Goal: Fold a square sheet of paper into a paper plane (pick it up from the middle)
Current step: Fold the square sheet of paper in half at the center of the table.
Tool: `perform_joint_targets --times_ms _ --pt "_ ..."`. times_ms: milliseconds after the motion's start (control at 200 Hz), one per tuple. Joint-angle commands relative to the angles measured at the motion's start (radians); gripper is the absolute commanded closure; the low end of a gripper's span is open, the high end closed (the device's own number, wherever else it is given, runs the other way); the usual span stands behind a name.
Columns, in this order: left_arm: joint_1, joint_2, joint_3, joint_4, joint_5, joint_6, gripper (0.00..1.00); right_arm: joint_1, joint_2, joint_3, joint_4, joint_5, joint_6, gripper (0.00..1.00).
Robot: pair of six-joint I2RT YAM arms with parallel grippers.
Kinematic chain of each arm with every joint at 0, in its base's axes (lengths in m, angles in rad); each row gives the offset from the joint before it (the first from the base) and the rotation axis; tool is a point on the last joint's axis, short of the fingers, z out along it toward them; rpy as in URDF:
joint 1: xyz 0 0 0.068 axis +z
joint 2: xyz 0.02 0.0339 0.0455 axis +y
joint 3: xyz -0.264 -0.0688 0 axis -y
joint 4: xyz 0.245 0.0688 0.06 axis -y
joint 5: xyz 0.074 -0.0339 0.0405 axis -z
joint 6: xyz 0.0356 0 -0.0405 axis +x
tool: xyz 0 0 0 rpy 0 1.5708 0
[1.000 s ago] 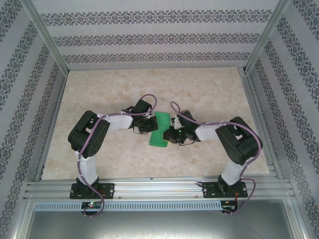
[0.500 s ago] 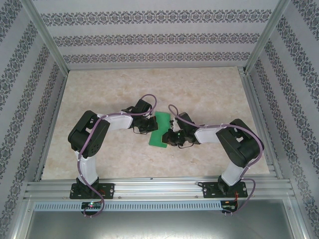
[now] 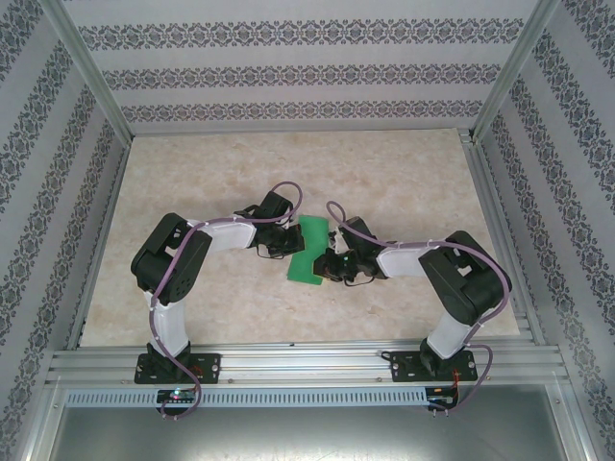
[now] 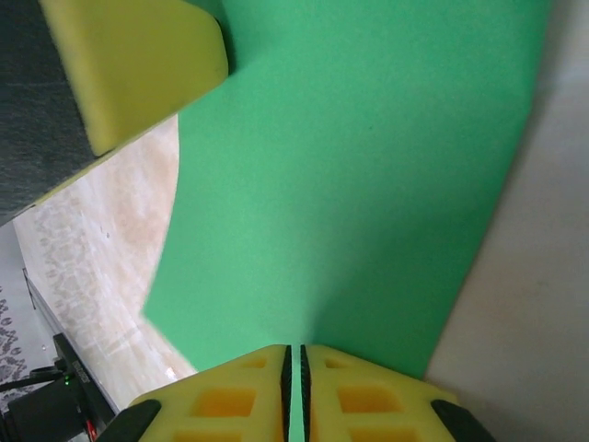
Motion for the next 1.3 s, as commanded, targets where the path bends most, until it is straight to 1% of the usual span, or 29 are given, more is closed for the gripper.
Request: perform_joint_targets --times_ms 0,140,400,699,1109,1199,1299 --pt "-0.016 0.064 -0.028 -0.077 -0.041 0.024 1.0 0.015 -0.047 -0.009 -0.027 0.021 -0.012 0.86" --pt "-0.015 0.066 -0.023 -0.08 -0.04 0.026 1.0 0.028 -0.019 -0.025 -0.013 0.018 -0.005 0.86" --pt "-0.015 0.067 -0.025 -0.079 -0.039 0.025 1.0 0.04 0.028 -0.072 -0.019 0.064 0.003 0.86" --pt "-0.015 0.067 -0.026 -0.078 -0.039 0.022 1.0 0.049 -0.082 -0.031 -0.05 0.04 -0.004 0.86" --pt "-0.015 0.067 -0.027 -0.079 -0.036 0.026 1.0 0.067 0.022 -0.092 -0.011 0.064 0.017 0.86" --pt "-0.014 0.065 -0.027 -0.079 -0.038 0.031 1.0 0.067 0.006 -0.078 -0.029 0.062 0.012 0.86" --pt "-0.015 0.065 -0.031 -0.075 -0.038 0.029 1.0 0.063 -0.049 -0.034 -0.082 0.065 -0.009 0.86"
